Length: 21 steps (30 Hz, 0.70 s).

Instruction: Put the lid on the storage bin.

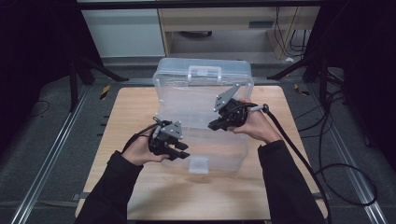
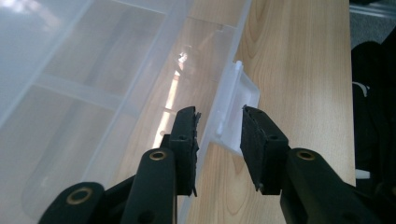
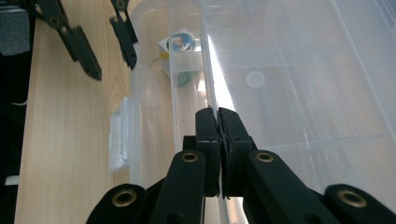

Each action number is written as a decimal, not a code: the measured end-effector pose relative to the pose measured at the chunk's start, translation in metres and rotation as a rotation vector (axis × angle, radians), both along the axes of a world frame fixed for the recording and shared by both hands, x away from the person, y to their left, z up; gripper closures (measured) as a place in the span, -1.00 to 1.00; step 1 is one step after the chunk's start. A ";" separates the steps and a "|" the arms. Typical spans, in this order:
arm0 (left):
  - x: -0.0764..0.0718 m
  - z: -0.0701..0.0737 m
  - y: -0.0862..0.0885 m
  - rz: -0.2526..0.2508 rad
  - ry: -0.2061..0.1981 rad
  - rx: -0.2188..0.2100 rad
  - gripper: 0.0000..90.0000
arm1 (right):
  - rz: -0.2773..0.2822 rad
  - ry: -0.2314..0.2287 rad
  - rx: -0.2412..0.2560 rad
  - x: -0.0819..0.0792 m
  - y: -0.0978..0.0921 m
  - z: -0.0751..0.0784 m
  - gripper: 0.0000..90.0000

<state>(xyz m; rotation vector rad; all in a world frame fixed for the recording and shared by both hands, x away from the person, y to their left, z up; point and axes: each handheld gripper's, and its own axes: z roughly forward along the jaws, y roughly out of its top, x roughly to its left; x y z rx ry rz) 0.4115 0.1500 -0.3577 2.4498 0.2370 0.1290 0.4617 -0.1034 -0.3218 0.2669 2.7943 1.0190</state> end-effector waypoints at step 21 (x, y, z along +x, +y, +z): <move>0.009 0.041 0.064 0.312 -0.039 -0.292 0.87 | -0.022 -0.010 0.026 -0.006 -0.003 -0.004 0.95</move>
